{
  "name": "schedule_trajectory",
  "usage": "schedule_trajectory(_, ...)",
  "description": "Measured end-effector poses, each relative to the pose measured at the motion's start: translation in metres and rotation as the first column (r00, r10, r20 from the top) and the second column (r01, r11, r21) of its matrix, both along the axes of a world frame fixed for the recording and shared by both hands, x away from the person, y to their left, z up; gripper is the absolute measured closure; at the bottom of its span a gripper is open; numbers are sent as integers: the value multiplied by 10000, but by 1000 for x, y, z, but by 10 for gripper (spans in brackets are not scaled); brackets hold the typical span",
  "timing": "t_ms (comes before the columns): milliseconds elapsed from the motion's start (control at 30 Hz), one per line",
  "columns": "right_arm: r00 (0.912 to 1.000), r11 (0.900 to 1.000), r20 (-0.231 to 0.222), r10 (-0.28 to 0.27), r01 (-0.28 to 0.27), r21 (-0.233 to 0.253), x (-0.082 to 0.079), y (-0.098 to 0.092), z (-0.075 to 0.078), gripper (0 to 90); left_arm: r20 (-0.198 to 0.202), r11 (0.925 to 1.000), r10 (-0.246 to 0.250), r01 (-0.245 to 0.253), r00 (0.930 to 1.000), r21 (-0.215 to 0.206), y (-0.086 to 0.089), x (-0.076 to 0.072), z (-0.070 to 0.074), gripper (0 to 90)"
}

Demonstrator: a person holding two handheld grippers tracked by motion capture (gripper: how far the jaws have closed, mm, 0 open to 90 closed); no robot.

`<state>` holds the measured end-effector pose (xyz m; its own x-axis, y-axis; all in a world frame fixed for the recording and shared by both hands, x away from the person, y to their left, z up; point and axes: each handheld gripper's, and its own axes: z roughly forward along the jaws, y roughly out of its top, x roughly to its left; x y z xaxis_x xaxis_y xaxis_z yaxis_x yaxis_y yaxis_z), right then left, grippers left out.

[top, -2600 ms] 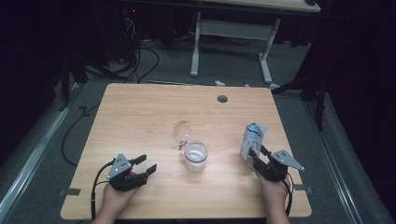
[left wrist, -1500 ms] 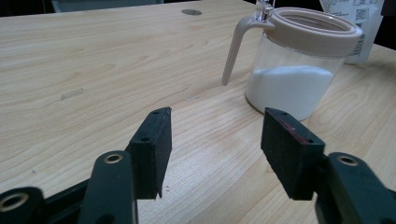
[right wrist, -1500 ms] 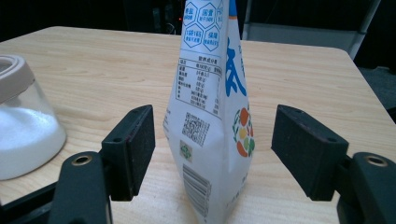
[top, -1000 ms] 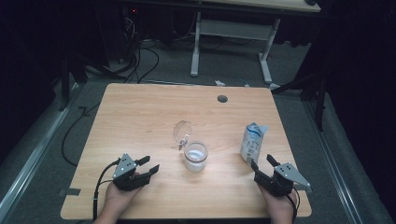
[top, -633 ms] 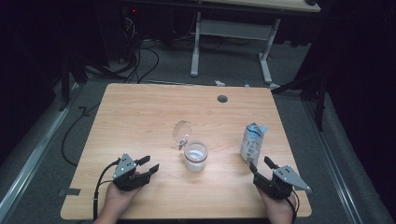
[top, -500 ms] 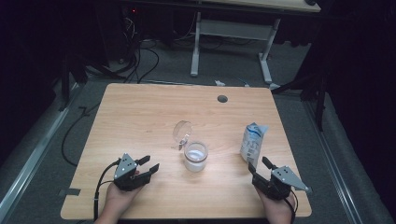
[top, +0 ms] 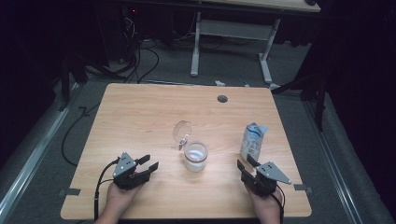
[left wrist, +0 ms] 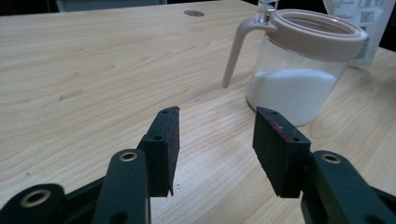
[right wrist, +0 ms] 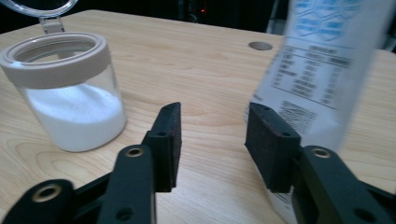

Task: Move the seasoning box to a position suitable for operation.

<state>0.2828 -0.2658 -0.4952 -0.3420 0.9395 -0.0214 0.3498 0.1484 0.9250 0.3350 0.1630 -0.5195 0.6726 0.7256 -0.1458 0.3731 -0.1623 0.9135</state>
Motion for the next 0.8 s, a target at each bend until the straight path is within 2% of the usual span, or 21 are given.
schedule_trajectory(100,9996,9996,-86,282,-283,-81,6,9,-1,591,-108,9994,334,-335,9994,-74,-1,2,2,531)
schedule_trajectory(200,9985,9980,-123,540,-543,-320,11,19,-1,589,4,9988,487,-487,9988,-24,-3,5,5,556)
schedule_trajectory(333,9954,9942,-318,899,-916,-560,18,28,-5,598,44,9984,514,-515,9987,235,-10,9,8,572)
schedule_trajectory(533,9909,9898,-529,1239,-1272,-635,28,40,-5,609,-28,9983,567,-566,9984,157,-19,17,11,622)
schedule_trajectory(633,9902,9891,-610,1257,-1298,-691,34,47,-5,661,-89,9980,635,-635,9979,-46,-24,22,15,697)
schedule_trajectory(733,9883,9882,-714,1351,-1397,-630,35,53,-7,762,-54,9978,657,-657,9978,15,-32,26,21,776)
schedule_trajectory(767,9883,9881,-618,1396,-1431,-561,33,54,-8,807,7,9975,694,-694,9976,142,-35,28,23,866)
schedule_trajectory(800,9870,9866,-550,1513,-1542,-533,32,56,-10,835,-31,9976,678,-678,9977,128,-38,30,24,900)
